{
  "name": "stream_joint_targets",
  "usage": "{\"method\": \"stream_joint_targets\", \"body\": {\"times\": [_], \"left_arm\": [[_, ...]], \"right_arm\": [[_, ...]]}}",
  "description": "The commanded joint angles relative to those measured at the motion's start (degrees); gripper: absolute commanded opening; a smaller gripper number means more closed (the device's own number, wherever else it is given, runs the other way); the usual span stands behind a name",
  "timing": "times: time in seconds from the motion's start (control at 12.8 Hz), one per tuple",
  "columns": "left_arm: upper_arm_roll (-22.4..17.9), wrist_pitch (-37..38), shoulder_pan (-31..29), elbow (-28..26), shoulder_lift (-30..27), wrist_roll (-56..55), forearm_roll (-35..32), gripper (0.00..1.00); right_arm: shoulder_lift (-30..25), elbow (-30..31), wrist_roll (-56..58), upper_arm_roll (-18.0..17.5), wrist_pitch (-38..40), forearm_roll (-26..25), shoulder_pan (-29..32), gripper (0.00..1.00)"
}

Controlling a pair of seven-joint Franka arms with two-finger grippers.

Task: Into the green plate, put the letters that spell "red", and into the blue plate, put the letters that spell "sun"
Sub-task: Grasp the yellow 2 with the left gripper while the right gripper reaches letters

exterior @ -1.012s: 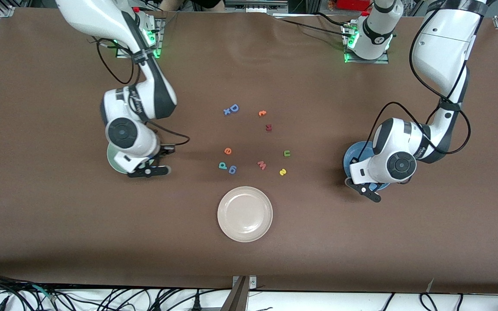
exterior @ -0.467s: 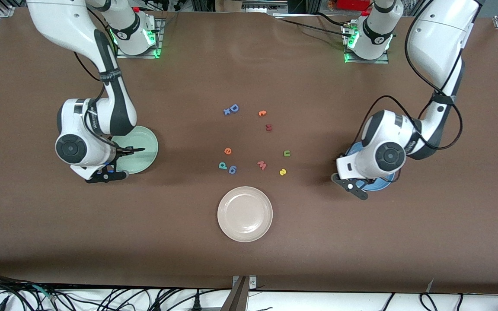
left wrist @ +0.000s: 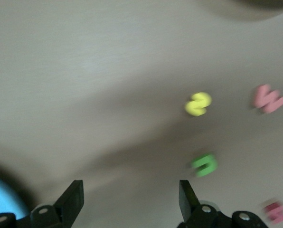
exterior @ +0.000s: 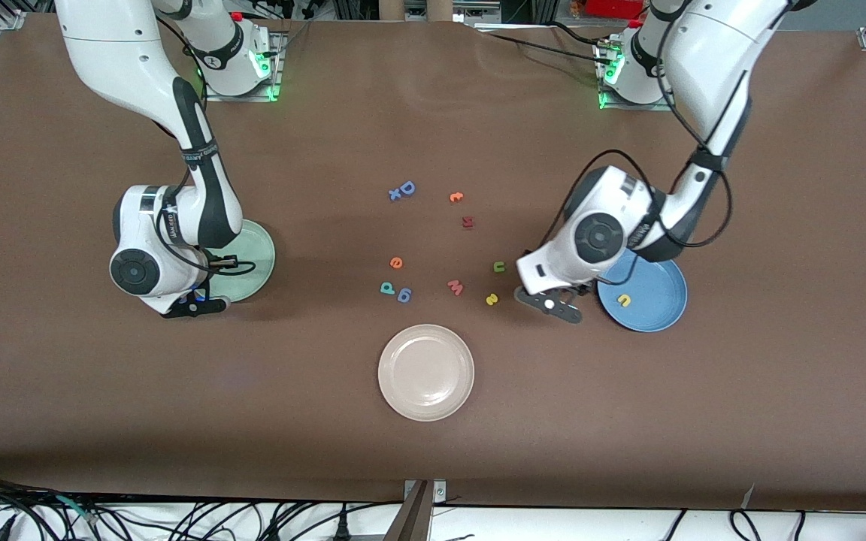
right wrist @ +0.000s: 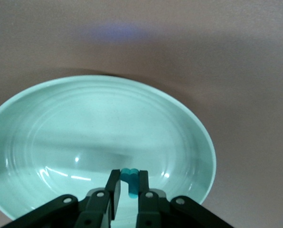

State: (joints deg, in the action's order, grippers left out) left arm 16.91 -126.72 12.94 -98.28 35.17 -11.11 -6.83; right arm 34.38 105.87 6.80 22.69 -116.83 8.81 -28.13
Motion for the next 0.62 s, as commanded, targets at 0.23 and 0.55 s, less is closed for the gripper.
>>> {"method": "stream_joint_targets", "body": {"times": [0.23,0.55], "left_arm": [[-0.3,-14.5,4.3,2.0,6.8,-5.5,-1.9,0.87],[-0.6,-16.1,5.0,2.7,8.2,-4.5,-4.4,0.86]], "right_arm": [[-2.4,-0.7,0.6,0.1,0.6,1.3,-0.2,0.82],[-4.1,-4.4,-4.3,-1.3,4.8,3.3,-1.4,0.82]]}}
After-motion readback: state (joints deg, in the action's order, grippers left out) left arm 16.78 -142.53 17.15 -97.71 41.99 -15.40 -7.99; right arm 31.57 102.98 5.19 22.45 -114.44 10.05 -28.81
